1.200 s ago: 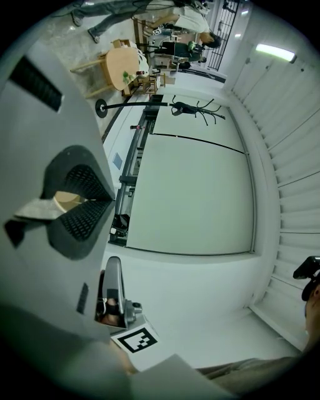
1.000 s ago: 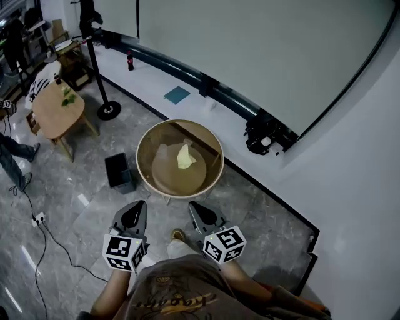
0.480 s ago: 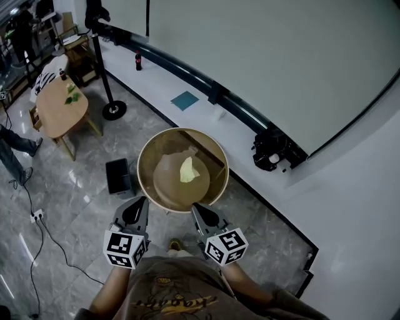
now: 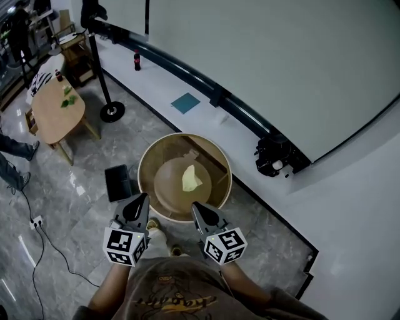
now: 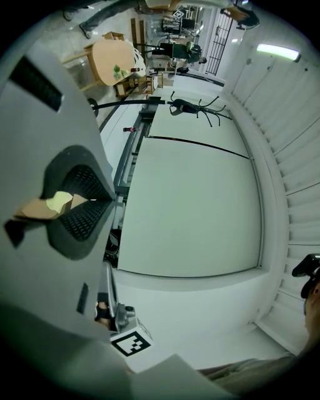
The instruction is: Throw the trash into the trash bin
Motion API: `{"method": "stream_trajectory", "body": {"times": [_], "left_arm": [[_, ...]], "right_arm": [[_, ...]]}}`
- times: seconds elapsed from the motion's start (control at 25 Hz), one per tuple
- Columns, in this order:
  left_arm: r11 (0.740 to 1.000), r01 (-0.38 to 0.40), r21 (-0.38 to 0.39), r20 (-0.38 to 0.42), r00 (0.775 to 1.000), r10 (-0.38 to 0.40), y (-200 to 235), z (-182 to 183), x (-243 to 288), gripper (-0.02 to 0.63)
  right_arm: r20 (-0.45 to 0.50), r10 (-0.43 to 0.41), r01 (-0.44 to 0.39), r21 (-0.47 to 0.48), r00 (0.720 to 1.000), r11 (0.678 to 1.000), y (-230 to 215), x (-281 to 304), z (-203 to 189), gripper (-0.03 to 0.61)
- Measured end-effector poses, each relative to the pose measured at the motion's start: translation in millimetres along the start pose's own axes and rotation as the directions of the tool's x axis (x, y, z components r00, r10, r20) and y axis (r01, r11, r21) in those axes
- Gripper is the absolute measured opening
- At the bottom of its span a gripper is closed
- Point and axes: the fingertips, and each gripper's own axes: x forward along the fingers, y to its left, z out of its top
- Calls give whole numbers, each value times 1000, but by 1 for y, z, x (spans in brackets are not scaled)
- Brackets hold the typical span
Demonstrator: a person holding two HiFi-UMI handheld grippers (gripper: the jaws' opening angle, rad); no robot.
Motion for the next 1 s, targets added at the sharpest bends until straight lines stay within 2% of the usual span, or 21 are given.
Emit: {"method": "stream_trajectory", "body": {"times": [0.56,0.76,1.0], "left_arm": [[989,146,30,-19,989,-146,71,33,89,17],[978,205,40,-8,979,-205,82,48,109,17],[974,224,28,3,975,-224,84,62,131,17]], "right_arm": [[46,-134,133,23,990,991,-32,96,51,20],[66,-183,181,35,981,983,-40,113,65,20],[59,-195,194,26,979,981,-52,121,74,20]]}}
